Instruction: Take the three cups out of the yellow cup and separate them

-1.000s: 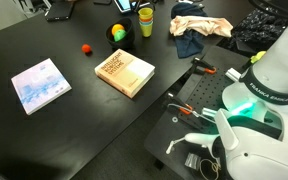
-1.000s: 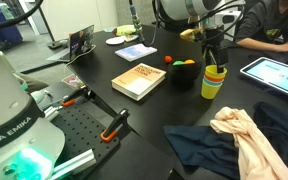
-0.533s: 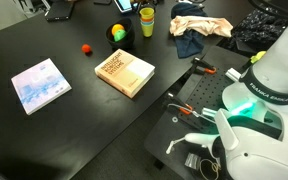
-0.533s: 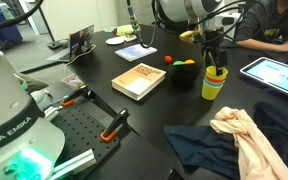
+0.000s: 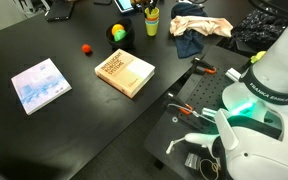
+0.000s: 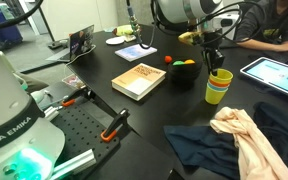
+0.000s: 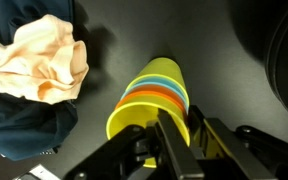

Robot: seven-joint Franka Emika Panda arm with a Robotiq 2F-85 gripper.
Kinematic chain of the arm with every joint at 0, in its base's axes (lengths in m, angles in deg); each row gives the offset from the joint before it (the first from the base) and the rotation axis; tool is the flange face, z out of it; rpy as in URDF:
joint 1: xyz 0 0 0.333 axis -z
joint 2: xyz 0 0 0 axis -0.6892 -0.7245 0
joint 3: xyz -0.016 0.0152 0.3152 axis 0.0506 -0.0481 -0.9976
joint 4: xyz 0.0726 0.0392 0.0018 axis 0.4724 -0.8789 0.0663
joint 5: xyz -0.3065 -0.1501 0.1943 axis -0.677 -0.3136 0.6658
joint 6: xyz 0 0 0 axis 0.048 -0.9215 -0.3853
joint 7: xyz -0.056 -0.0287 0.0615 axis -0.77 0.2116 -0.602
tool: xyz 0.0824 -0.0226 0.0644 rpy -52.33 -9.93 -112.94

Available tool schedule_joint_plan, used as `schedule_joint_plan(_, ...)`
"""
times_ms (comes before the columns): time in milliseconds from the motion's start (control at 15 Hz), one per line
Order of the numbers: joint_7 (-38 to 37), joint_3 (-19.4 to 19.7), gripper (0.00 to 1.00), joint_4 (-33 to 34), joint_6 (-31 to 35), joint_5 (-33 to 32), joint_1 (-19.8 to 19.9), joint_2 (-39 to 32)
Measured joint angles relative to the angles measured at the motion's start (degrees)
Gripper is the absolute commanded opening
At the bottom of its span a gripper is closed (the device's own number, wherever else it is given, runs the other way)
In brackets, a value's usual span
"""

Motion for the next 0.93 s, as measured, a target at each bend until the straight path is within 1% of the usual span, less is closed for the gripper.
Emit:
schedule_joint_plan(133,0.08,-0.01,0.01,-0.15,0.0,0.0,0.0,0.0)
schedule_joint_plan(200,0.18,-0.07,0.05,-0.23,-0.02,0.0,0.0,-0.01)
schedule_joint_plan(667,2.27,-1.08,0.05,-0.16,-2.33,0.3,-0.53,0.43)
schedule_joint_plan(933,2.87,-1.82,0.05,-0.16,-3.9,1.06,-0.42,2.24)
